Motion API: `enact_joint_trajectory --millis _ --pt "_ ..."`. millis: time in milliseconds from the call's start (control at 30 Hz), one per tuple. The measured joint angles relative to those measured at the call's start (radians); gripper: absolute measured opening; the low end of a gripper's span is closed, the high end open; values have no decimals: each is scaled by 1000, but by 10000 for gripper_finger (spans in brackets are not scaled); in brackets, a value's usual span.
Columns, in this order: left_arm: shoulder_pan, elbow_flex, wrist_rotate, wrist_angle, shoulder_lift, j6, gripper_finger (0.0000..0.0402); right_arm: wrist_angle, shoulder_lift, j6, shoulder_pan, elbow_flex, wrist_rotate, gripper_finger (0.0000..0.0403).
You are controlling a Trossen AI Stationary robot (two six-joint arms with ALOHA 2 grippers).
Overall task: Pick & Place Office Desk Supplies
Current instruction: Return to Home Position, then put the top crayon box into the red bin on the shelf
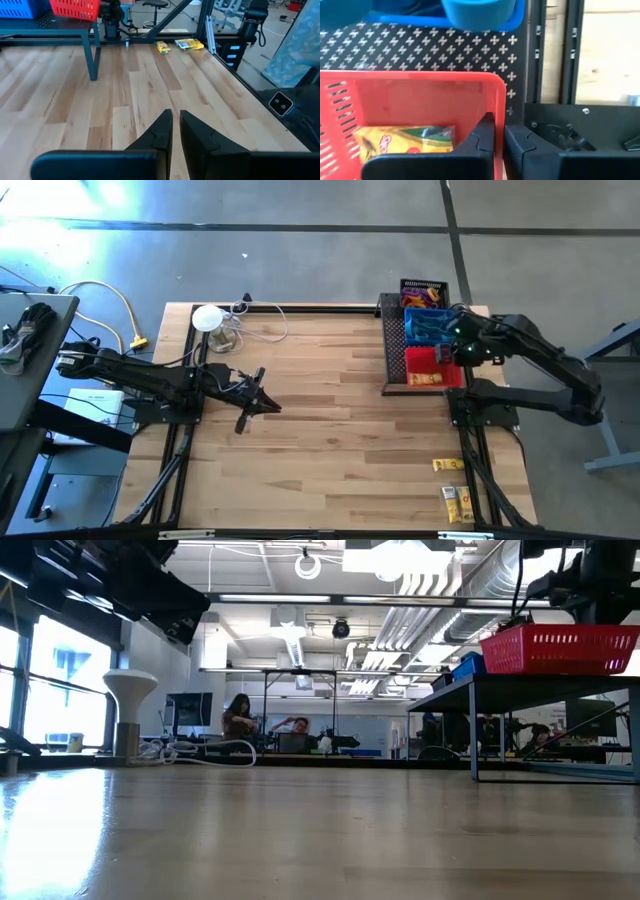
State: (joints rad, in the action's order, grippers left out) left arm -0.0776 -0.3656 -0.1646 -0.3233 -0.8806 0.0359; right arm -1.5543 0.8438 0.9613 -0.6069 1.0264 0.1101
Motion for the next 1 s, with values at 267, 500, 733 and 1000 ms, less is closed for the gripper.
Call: enact_joint_trajectory --millis 267,500,733,1000 --pt "0 0 0 1 0 -14 29 26 57 -77 -88 0 19 66" --pt "0 0 0 1 0 -15 29 33 60 -143 -158 45 -49 130" --pt "0 0 1 5 0 -14 29 33 59 -147 -168 169 -72 162" --pt "0 2 2 11 0 -14 29 4 19 -175 -168 342 -254 145"
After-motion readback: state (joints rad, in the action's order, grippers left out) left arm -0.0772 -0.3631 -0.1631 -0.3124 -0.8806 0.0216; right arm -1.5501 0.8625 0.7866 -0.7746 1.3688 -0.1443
